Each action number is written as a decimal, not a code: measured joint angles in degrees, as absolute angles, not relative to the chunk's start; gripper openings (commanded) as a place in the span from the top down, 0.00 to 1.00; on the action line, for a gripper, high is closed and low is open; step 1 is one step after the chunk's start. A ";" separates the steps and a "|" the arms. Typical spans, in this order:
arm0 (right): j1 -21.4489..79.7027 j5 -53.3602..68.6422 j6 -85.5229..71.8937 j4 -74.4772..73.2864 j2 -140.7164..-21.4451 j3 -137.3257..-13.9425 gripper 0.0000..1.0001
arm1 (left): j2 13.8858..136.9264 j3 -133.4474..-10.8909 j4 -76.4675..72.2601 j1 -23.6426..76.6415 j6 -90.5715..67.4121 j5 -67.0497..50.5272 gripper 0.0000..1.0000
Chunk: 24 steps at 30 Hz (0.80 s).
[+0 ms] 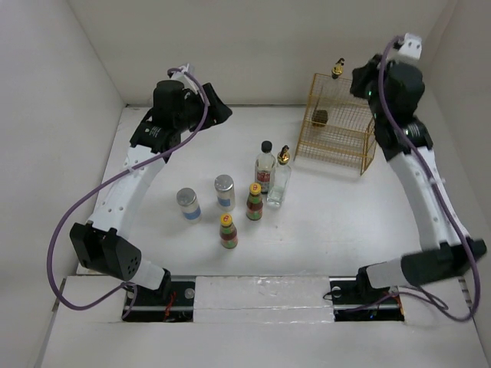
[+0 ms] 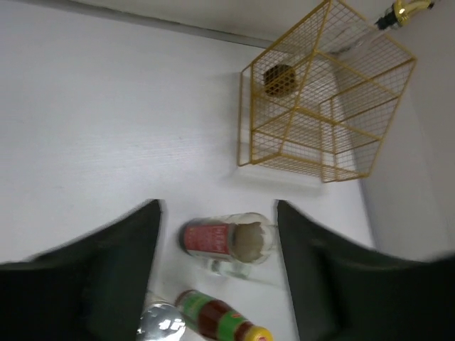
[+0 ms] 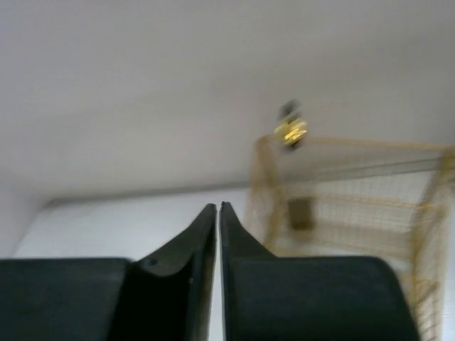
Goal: Organize the condiment bottles
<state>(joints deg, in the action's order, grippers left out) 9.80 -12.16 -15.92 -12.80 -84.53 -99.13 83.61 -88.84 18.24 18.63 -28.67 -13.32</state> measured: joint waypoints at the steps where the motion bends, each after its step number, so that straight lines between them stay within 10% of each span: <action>1: 11.46 -9.61 -15.31 -12.58 -79.29 -93.62 0.77 | 83.61 -88.84 18.44 18.63 -28.82 -13.04 0.61; 2: 13.15 -6.81 -14.87 -12.38 -74.54 -88.75 0.49 | 83.61 -88.84 18.48 18.63 -28.88 -12.75 0.82; 6: 18.61 3.79 -13.45 -13.21 -59.33 -73.10 0.12 | 83.61 -88.77 19.20 18.68 -28.12 -10.35 0.87; 24: 32.32 8.05 -8.78 -12.45 -62.57 -57.36 0.08 | 84.66 -91.96 24.77 31.07 -22.26 11.77 0.75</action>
<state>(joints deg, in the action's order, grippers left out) 32.32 8.05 -8.78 -12.45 -62.57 -57.36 84.66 -91.96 24.77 31.07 -22.26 11.77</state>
